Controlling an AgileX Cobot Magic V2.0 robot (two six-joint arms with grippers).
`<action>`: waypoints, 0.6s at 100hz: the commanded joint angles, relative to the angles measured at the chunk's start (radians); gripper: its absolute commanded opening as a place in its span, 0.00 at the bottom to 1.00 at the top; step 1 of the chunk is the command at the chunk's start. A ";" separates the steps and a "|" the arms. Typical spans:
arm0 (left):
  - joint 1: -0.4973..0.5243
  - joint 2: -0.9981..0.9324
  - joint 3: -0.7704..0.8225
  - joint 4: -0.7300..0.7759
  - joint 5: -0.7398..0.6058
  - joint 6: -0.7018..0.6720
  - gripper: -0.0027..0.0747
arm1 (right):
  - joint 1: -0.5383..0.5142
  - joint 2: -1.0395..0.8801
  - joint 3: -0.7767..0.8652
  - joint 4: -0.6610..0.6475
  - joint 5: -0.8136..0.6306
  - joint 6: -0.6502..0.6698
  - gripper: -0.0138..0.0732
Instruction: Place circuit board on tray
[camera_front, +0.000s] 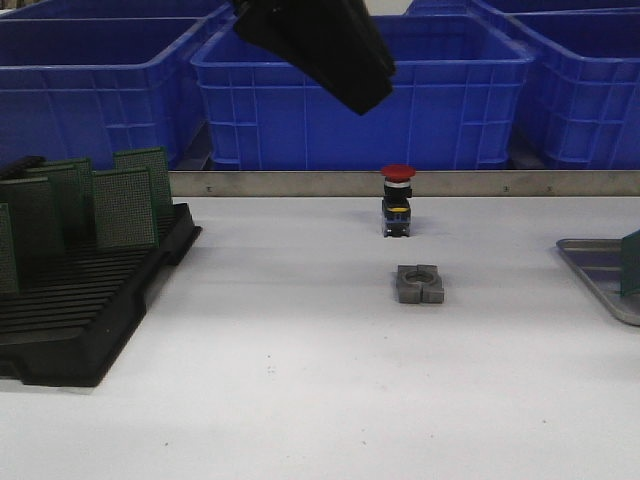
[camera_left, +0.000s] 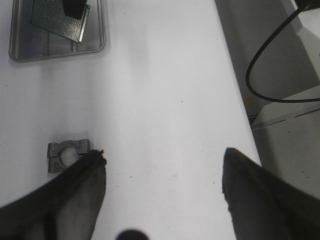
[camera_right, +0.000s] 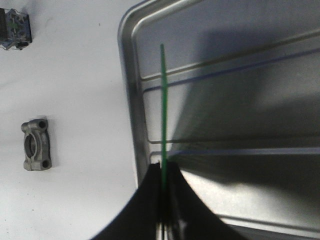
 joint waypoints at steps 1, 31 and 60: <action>-0.007 -0.052 -0.032 -0.062 0.043 -0.010 0.63 | -0.005 -0.041 -0.027 0.043 0.026 -0.003 0.22; -0.007 -0.052 -0.032 -0.062 0.043 -0.010 0.63 | -0.005 -0.041 -0.027 0.043 0.005 -0.003 0.68; -0.007 -0.052 -0.032 -0.062 0.043 -0.010 0.63 | -0.005 -0.044 -0.027 0.017 -0.025 -0.004 0.74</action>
